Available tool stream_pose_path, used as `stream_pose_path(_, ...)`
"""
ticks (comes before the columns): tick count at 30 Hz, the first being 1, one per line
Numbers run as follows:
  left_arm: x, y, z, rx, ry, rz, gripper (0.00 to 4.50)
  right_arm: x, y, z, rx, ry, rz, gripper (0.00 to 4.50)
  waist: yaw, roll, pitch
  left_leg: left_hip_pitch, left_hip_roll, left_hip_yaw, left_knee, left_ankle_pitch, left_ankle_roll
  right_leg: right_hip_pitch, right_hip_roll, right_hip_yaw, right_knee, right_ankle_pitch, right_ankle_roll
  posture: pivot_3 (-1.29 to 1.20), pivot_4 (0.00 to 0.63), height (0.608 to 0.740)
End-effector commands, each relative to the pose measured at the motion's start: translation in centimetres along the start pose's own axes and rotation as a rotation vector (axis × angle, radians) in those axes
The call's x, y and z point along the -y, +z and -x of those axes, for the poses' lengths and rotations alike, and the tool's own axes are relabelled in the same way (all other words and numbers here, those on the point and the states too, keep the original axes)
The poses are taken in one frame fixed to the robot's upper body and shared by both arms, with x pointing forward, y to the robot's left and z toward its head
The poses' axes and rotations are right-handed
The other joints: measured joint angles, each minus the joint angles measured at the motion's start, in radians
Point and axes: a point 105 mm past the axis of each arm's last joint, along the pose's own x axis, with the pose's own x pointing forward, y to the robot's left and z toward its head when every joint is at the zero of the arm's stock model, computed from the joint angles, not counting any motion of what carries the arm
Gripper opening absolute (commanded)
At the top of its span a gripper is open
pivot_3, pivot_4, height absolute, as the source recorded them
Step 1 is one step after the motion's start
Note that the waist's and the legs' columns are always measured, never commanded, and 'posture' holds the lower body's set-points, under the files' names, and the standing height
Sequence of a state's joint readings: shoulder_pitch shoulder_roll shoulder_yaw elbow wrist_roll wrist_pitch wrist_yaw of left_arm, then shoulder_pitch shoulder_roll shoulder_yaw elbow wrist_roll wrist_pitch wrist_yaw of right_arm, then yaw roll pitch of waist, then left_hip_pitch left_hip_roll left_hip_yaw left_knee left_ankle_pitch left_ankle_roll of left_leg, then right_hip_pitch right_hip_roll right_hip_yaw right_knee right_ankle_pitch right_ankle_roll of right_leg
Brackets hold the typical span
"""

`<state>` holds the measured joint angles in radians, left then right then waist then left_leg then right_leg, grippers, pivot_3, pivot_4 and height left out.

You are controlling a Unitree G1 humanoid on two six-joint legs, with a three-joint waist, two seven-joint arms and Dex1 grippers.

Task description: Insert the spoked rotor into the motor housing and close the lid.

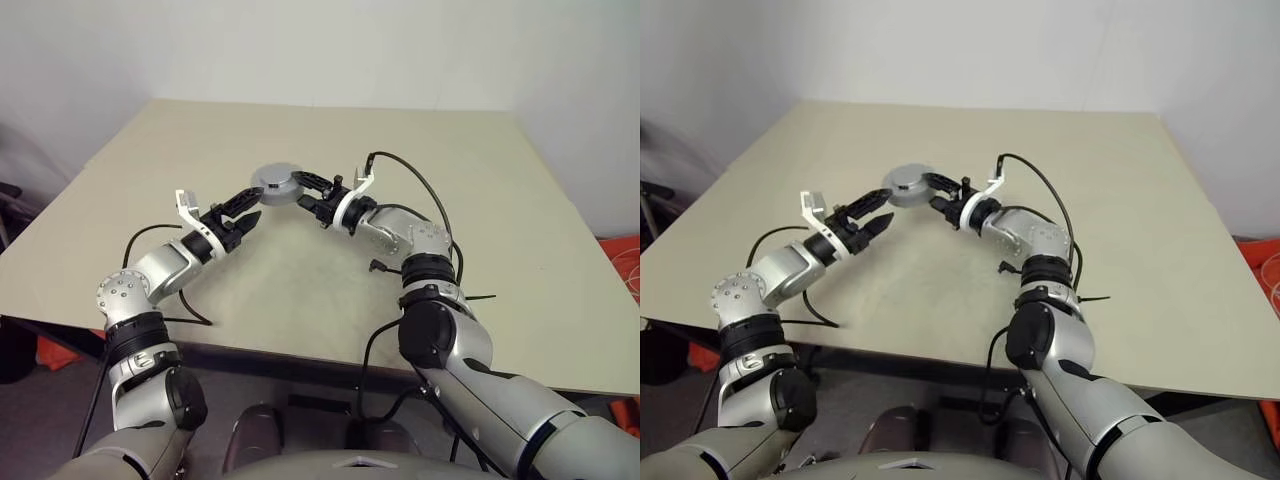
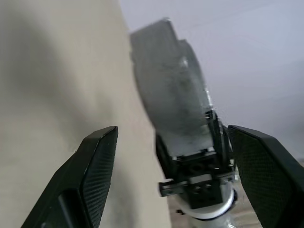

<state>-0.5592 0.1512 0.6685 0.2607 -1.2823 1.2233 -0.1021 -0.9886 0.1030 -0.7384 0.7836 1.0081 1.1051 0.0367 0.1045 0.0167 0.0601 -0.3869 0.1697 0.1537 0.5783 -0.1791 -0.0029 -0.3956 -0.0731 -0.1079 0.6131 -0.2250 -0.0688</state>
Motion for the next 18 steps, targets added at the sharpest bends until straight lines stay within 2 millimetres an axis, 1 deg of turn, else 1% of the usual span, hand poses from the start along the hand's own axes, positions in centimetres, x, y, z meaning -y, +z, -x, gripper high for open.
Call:
stream_pose_path(1, 1.4, 0.1, -0.2, -0.004, -0.059, 0.004, 3.91, -2.9, -0.3, 0.2, -0.025, 0.128, 0.042, 1.99, 0.001, 0.0, 0.0, 0.0, 0.0, 0.0, 0.0, 0.0, 0.0, 0.0, 0.0, 0.0, 0.0, 0.0, 0.0, 0.0, 0.0, 0.74)
stream_pose_path(4, 1.2, 0.2, -0.5, 0.004, -0.063, 0.028, 3.91, -3.0, -0.7, 0.3, -0.048, 0.132, 0.057, 1.99, 0.001, 0.0, 0.0, 0.0, 0.0, 0.0, 0.0, 0.0, 0.0, 0.0, 0.0, 0.0, 0.0, 0.0, 0.0, 0.0, 0.0, 0.74)
stream_pose_path(10, 1.5, 0.5, -1.0, 0.024, -0.084, 0.061, 3.91, -3.0, -0.8, 0.6, -0.052, 0.135, 0.067, 1.99, 0.002, 0.0, 0.0, 0.001, 0.0, -0.001, 0.0, 0.001, -0.001, 0.001, 0.0, 0.0, 0.0, 0.0, 0.001, 0.0, 0.0, 0.74)
stream_pose_path(14, 1.8, 0.8, -1.8, 0.048, -0.116, 0.098, 3.91, -3.1, -1.3, 0.6, -0.068, 0.148, 0.082, 1.99, 0.005, 0.0, 0.0, 0.001, 0.0, -0.001, 0.0, 0.001, -0.002, 0.001, 0.0, 0.0, 0.0, 0.001, 0.002, 0.0, 0.0, 0.74)
stream_pose_path(18, 2.1, 0.4, -2.6, 0.045, -0.13, 0.104, 3.91, -3.1, -1.4, 0.6, -0.069, 0.147, 0.088, 1.99, 0.007, 0.0, 0.0, 0.001, 0.0, -0.001, 0.0, 0.001, -0.002, 0.002, 0.0, 0.0, 0.0, 0.001, 0.002, 0.0, 0.0, 0.74)
